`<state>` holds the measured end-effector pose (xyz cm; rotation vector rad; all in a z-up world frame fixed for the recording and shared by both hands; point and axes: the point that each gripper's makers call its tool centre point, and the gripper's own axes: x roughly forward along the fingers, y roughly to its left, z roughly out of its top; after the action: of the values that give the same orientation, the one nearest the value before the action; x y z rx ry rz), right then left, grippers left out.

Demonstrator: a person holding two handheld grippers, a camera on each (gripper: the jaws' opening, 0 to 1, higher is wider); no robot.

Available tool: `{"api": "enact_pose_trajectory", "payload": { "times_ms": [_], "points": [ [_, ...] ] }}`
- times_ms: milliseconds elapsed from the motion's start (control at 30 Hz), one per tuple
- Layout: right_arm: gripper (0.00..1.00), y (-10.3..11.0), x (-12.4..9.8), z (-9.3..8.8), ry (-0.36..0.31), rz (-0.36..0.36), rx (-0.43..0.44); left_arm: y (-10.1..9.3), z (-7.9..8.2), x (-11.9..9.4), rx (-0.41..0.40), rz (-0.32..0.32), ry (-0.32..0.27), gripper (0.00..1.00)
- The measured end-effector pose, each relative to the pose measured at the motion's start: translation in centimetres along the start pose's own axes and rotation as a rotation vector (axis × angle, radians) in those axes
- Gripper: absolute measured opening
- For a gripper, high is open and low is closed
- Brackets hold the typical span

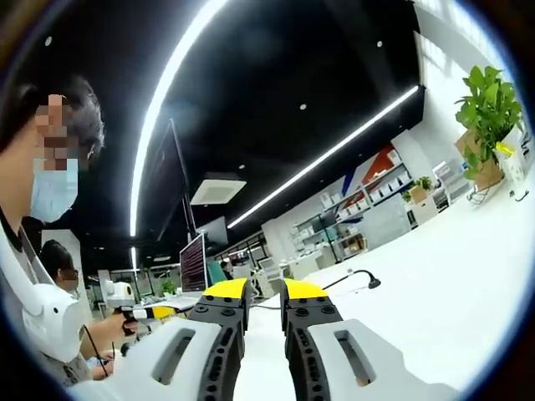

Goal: Rotate the seasoning bottle until the label or dispensing opening points toward the visible target arrow and the bottle remains upright within the marked orientation range

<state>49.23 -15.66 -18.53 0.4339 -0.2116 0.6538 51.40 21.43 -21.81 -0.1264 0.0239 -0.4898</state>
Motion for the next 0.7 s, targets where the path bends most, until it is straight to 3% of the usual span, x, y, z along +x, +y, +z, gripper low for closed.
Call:
{"api": "enact_pose_trajectory", "payload": {
  "times_ms": [333,700],
  "points": [
    [0.13,0.8,0.9,-0.4,0.009,0.003,0.003,-0.8,-0.5,-1.8,0.084,0.012,0.057,0.35],
    [0.13,1.5,1.7,-0.4,0.033,0.030,-0.004,-1.5,-2.6,-3.9,0.068,0.008,0.115,0.35]
  ]
}}
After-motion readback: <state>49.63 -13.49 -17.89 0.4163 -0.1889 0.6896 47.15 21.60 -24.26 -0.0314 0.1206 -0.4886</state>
